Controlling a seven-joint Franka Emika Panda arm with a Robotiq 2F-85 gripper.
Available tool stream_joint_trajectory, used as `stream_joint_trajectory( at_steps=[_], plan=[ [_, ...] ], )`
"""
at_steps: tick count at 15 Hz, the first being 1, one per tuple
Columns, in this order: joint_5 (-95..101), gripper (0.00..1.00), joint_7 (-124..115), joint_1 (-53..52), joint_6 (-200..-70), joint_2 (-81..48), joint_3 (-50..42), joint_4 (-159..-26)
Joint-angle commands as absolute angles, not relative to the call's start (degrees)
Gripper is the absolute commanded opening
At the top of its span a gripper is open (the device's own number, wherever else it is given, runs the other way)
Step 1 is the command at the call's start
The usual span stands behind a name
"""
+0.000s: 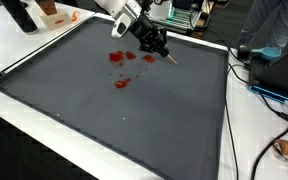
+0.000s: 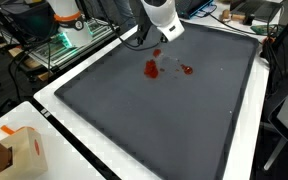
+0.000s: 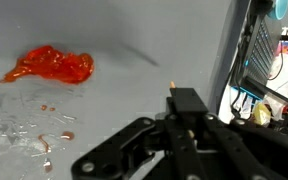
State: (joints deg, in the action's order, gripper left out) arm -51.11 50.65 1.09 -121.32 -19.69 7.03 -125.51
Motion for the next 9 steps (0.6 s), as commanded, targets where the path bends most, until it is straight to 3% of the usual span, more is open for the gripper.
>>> stream_joint_trajectory(
  at_steps=[1,9],
  plan=[
    [-48.8,0.03,46.0,0.7,-119.4,-18.5,5.6,-125.6],
    [-37.8,0.03,28.0,-1.6,-124.4,-12.6,4.5,-127.2]
  ],
)
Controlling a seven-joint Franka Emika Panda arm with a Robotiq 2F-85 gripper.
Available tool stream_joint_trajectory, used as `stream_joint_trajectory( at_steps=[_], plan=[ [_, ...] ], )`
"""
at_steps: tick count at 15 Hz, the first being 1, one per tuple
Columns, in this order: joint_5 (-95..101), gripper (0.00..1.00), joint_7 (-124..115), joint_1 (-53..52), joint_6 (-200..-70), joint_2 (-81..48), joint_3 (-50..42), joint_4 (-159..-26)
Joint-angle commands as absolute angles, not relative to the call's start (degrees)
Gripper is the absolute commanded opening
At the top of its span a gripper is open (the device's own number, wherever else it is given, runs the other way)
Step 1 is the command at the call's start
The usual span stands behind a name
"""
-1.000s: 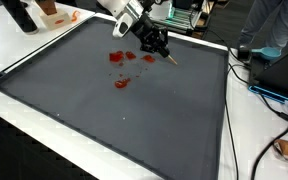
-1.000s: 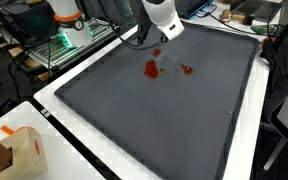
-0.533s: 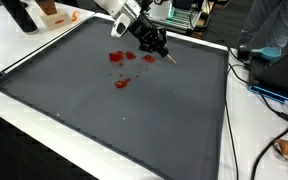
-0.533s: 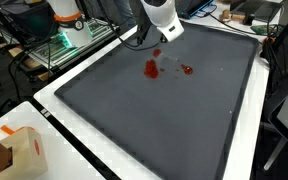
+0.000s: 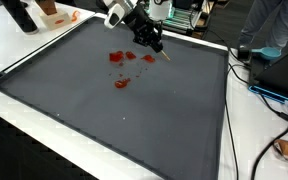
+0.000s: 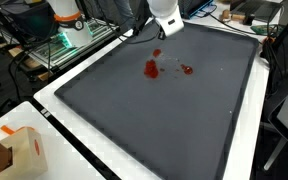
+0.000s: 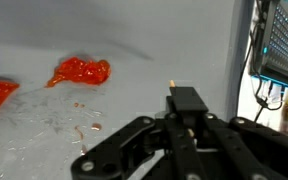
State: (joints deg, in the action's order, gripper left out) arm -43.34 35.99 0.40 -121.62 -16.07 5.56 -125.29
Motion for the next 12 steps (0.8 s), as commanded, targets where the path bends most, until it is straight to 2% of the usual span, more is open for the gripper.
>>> stream_joint_trajectory(
  at_steps=[1,7,12],
  plan=[
    [-34.9,0.03,24.6,-2.1,-125.9,-11.8,4.6,-127.3],
    [-13.8,0.03,2.4,-6.1,-130.7,-9.4,5.0,-128.0],
    [6.2,0.03,-16.8,-10.4,-127.4,-9.4,4.7,-126.7]
  ],
)
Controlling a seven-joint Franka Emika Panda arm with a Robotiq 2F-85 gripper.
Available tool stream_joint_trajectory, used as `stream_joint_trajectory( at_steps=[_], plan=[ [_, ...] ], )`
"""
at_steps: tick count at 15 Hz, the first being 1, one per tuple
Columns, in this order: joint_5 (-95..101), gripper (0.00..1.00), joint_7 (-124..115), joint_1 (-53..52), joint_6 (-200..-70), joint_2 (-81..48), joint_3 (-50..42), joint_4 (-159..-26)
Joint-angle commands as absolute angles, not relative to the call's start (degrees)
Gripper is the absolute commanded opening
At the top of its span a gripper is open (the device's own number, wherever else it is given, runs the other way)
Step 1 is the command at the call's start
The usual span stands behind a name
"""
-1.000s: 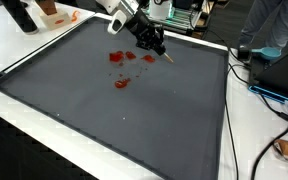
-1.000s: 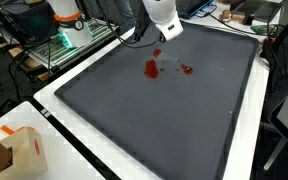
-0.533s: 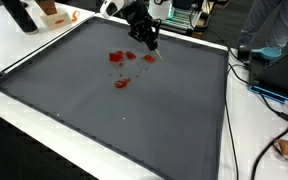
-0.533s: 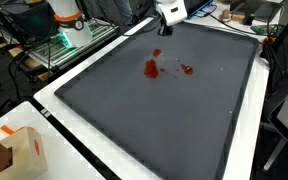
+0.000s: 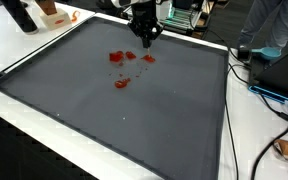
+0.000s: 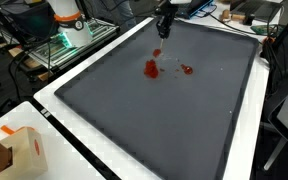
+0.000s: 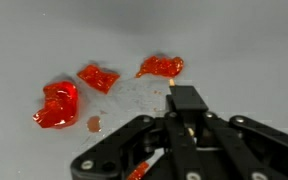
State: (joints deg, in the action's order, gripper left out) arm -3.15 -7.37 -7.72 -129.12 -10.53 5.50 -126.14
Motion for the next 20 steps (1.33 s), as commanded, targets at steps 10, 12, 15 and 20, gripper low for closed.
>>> stream_joint_trajectory(
  at_steps=[10,12,15,20],
  plan=[
    [26.7,0.03,-39.1,-15.0,-115.6,-12.7,5.3,-122.2],
    [28.8,0.03,-42.7,-15.6,-112.6,-14.0,5.2,-120.8],
    [31.1,0.03,-46.7,-16.0,-108.7,-16.4,5.1,-118.6],
    [32.6,0.03,-50.8,-16.4,-105.1,-20.5,4.6,-115.4]
  ],
)
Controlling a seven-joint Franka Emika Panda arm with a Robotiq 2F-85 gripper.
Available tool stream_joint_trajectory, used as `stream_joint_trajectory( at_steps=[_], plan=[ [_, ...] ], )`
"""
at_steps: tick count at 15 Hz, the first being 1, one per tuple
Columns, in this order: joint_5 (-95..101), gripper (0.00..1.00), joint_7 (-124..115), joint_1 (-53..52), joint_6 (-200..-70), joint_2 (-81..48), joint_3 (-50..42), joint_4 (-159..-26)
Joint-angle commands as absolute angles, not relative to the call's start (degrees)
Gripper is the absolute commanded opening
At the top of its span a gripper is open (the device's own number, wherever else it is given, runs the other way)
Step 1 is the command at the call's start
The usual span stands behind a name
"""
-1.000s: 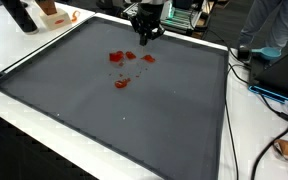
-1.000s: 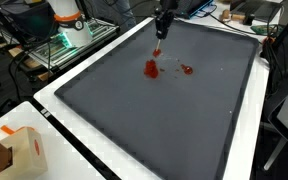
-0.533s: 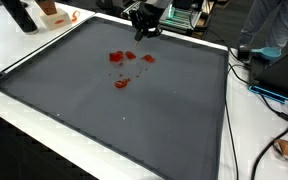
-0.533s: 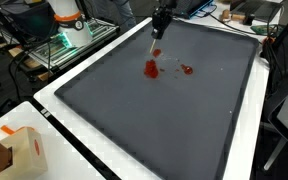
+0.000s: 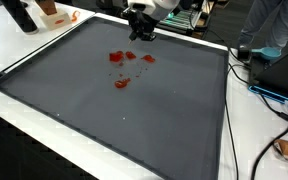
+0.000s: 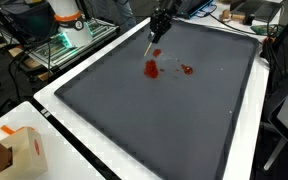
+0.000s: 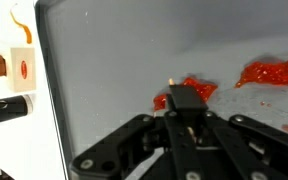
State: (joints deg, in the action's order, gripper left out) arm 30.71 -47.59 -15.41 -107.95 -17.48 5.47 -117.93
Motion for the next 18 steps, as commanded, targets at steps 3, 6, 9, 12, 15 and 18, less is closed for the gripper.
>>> stream_joint_trajectory(
  at_steps=[3,6,9,12,15,18],
  plan=[
    [33.1,0.03,-53.6,-16.6,-103.1,-22.6,4.0,-113.9],
    [33.1,0.03,-55.4,-16.8,-100.9,-24.6,3.7,-112.6],
    [32.7,0.03,-56.6,-16.9,-99.2,-26.3,3.5,-111.4],
    [32.6,0.03,-57.2,-17.1,-97.9,-28.0,3.4,-110.4],
    [32.1,0.03,-57.1,-17.1,-97.1,-29.3,3.4,-109.6],
    [31.7,0.03,-56.6,-17.1,-97.6,-30.3,3.5,-109.3]
  ],
)
